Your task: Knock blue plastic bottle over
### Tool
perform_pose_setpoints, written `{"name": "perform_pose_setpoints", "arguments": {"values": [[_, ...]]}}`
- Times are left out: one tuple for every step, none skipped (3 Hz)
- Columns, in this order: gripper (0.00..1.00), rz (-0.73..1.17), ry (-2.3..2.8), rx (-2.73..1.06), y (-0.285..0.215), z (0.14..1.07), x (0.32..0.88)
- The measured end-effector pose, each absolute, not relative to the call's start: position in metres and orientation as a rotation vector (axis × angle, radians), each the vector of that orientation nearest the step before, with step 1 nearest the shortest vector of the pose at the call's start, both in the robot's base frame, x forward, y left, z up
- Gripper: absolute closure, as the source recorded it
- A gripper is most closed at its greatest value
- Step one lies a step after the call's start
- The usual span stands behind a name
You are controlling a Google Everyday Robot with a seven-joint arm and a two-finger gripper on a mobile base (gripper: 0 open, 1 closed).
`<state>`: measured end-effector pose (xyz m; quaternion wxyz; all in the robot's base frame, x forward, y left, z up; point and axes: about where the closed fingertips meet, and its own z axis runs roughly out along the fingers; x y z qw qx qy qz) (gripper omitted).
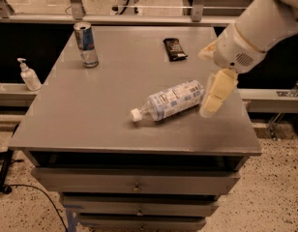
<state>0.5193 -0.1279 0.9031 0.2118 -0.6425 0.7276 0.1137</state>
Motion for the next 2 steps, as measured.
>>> {"name": "perform_pose_setpoints", "arguments": {"values": [[0.00, 0.339, 1.958, -1.545, -0.192, 0.943, 0.515], [0.00, 0.387, 1.931, -1.465, -0.201, 0.960, 0.501]]}}
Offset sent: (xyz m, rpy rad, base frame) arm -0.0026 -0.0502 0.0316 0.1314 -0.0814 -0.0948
